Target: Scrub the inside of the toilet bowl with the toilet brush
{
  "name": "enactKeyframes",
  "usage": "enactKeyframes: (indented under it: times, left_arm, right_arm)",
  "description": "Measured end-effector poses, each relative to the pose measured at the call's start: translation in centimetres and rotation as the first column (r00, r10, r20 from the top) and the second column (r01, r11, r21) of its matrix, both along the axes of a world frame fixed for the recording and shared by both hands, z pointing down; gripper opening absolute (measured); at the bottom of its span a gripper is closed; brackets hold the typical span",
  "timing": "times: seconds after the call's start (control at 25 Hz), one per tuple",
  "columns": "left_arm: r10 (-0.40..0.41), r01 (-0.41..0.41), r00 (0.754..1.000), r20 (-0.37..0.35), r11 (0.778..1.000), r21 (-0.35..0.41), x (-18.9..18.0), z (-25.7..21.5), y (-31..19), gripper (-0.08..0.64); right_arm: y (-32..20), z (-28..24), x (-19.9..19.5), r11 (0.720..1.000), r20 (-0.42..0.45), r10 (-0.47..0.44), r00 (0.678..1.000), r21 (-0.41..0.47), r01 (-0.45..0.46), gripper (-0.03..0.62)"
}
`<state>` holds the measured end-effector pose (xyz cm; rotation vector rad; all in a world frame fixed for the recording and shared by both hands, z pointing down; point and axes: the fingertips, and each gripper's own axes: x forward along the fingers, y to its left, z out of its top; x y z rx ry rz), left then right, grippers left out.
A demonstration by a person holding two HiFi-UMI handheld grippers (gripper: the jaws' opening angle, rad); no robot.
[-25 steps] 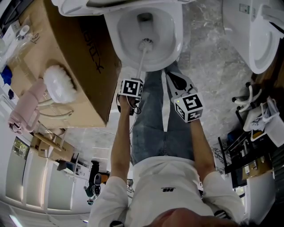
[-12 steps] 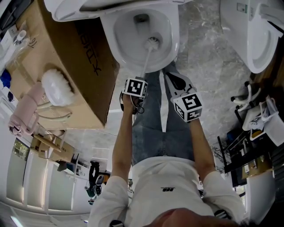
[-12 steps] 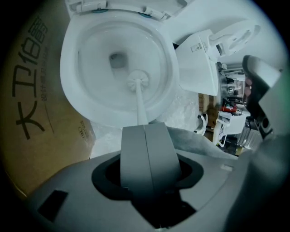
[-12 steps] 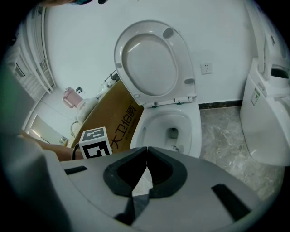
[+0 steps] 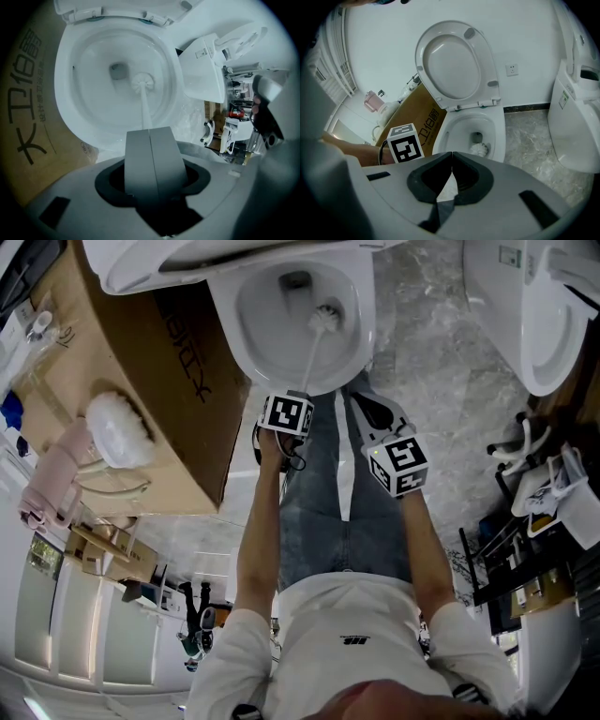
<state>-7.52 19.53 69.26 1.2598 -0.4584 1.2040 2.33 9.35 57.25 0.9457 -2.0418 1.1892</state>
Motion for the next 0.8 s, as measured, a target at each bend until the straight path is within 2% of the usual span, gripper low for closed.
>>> enactKeyframes:
  times: [0.8]
  left_arm:
    - [-0.057, 0.058, 0.998, -0.025, 0.995, 0.077, 1.3, 1.1, -7.2, 0.227]
  right_arm:
    - [-0.8, 1.4, 0.2, 0.999, -0.009, -0.024, 1.000, -0.031, 0.024, -0.005]
